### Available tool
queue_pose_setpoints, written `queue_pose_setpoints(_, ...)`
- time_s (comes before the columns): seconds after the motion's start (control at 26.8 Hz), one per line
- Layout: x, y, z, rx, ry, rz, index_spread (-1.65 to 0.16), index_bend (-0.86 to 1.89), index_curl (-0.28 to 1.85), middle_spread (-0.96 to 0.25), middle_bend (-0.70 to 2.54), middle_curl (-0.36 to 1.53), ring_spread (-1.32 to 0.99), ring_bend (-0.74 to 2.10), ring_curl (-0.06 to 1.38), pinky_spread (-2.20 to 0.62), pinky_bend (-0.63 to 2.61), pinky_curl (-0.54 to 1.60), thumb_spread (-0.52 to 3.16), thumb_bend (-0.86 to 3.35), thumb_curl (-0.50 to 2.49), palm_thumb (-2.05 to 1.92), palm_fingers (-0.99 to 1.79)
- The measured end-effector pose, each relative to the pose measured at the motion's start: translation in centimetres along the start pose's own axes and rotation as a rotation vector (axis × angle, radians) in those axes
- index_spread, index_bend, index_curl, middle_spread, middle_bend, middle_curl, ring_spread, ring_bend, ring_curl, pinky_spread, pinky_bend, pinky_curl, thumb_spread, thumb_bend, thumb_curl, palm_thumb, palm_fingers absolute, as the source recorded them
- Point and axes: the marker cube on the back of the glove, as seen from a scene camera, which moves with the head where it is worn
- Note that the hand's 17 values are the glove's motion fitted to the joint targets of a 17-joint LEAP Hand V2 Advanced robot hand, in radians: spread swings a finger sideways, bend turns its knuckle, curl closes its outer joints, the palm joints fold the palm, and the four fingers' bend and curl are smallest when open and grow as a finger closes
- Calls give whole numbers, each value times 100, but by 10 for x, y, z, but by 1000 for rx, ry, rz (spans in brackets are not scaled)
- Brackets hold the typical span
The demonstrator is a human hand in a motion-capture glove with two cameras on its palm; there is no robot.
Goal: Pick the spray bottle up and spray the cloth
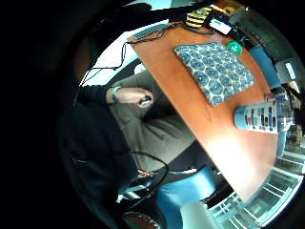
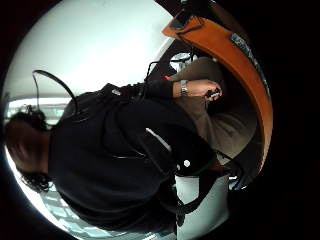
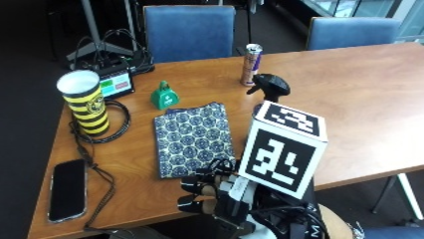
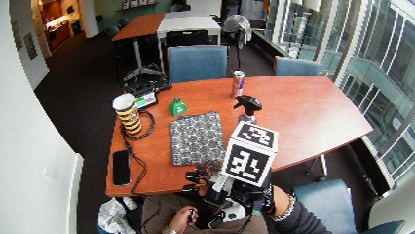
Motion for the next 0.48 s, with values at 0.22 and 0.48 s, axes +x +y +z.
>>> queue_pose_setpoints(0.22, 0, 1, -2, 14, -27, -2, -33, 27, 16, -8, 21, 11, -1, 23, 10, 16, 33, 14, 67, 15, 9, 32, 40)
queue_pose_setpoints(0.48, 3, -2, -1, 11, -36, 8, -40, 25, 22, -9, 19, 16, -2, 23, 14, 20, 32, 19, 86, 11, 12, 35, 40)
